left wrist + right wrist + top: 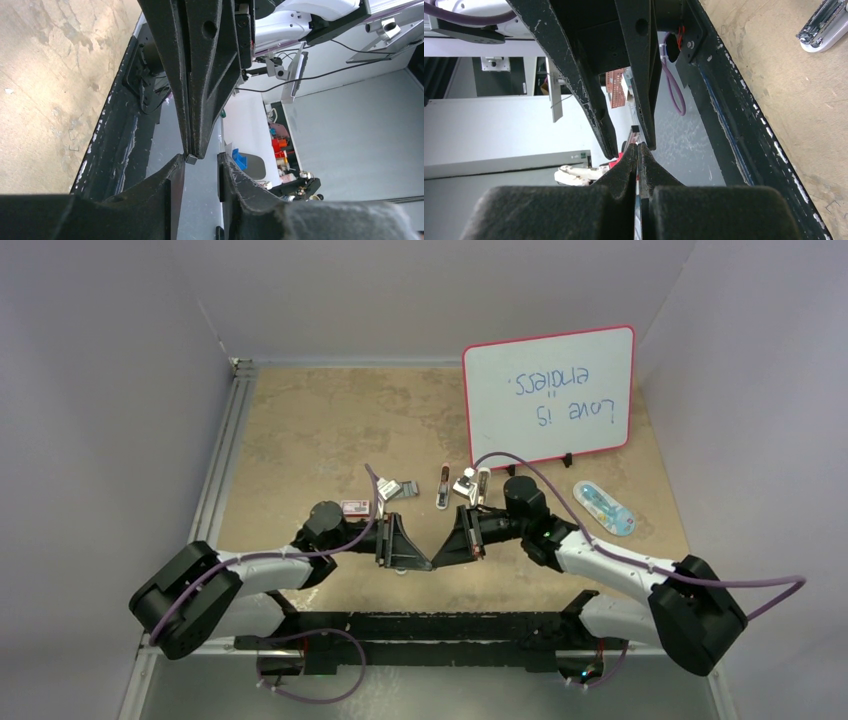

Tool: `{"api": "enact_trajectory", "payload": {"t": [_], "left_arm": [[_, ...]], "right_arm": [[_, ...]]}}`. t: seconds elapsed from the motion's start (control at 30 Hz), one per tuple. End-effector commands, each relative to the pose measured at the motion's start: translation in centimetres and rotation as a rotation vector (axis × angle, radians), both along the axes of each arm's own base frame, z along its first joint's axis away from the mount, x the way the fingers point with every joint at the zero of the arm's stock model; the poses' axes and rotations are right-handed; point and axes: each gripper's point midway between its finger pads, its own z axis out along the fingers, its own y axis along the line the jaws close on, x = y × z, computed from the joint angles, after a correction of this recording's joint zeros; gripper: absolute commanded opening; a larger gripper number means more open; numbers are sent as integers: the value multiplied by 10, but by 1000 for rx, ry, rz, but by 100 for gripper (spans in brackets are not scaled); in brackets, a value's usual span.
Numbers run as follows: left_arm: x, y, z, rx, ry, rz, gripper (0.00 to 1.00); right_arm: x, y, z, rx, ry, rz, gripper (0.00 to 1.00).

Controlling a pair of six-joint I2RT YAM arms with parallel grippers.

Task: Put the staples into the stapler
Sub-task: Pick up the staple from the center of the board, then place the staple at the center of the board.

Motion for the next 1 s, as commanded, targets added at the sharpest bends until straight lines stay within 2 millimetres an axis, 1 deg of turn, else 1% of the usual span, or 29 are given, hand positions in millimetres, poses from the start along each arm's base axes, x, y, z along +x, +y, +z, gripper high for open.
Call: {"api": "enact_trajectory", "payload": {"t": [0.0,0.2,0.37,0.53,0.63,0.73,0.8,0.9,0.97], "left_arm": [[-5,-2,24,-82,-98,-47,26],[-6,0,20,-69,-99,-33,11],[-8,3,18,-60,-98,-20,4],[-3,4,11,-12,-92,27,0],[2,5,5,34,-95,64,2],[9,6,-10,125,-96,95,3],[12,7,-22,186,-79,111,3],[20,11,-47,341,-36,134,4],[24,14,-61,445,-1,137,4]], "right_arm": [[6,4,13,25,-48,7,0],[15,5,9,-19,-48,-40,0],[26,4,1,-80,-50,-105,0],[32,1,4,-89,-60,-145,0],[34,0,1,-100,-63,-155,0],[35,-3,-12,-143,-59,-167,0],[37,-6,-27,-195,-65,-178,0],[50,-18,-63,-349,-117,-230,0],[70,-29,-87,-472,-176,-315,0]]}}
